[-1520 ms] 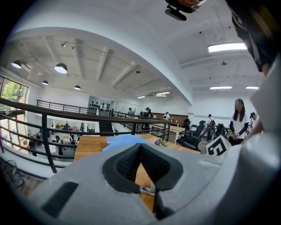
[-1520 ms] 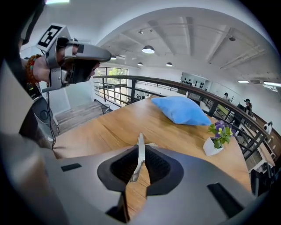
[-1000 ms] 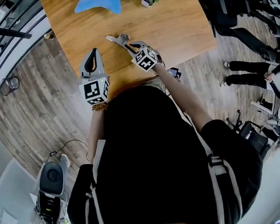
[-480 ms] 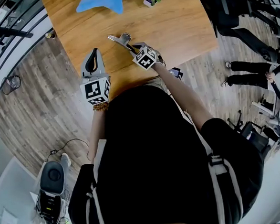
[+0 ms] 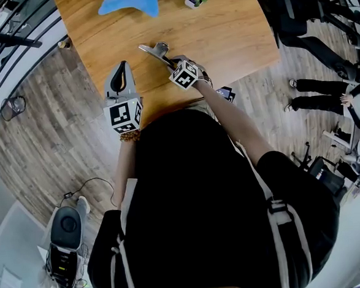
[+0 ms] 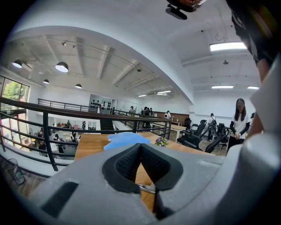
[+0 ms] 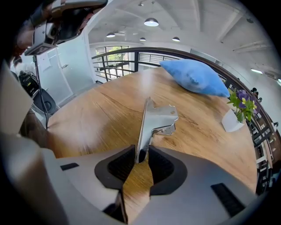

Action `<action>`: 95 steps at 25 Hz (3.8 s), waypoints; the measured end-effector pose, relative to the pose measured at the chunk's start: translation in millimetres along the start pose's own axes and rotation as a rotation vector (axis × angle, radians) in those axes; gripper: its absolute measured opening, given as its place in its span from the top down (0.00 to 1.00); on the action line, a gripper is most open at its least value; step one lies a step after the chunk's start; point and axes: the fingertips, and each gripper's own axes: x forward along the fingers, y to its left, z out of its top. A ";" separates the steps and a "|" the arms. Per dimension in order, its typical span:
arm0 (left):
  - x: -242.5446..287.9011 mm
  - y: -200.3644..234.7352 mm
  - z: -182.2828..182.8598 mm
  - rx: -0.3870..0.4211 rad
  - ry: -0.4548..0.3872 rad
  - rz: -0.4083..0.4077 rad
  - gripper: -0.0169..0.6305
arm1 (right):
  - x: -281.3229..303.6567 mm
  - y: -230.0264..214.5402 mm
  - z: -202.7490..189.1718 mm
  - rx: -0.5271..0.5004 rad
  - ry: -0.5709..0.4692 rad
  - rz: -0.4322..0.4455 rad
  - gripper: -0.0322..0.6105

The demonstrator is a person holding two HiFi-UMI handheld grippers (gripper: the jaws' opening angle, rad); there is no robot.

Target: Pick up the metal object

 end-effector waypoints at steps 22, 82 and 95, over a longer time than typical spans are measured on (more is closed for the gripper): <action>-0.5 3.5 -2.2 -0.004 0.000 0.010 0.96 | 5.6 -5.9 -3.1 0.070 0.022 -0.002 0.85; -7.4 -6.6 -0.2 0.005 -0.016 -0.002 0.96 | -68.6 -22.7 15.7 -0.236 -0.087 -0.180 0.96; -10.8 -9.0 1.0 0.007 -0.016 -0.003 0.96 | -100.8 -13.5 49.3 -0.297 -0.187 -0.192 0.96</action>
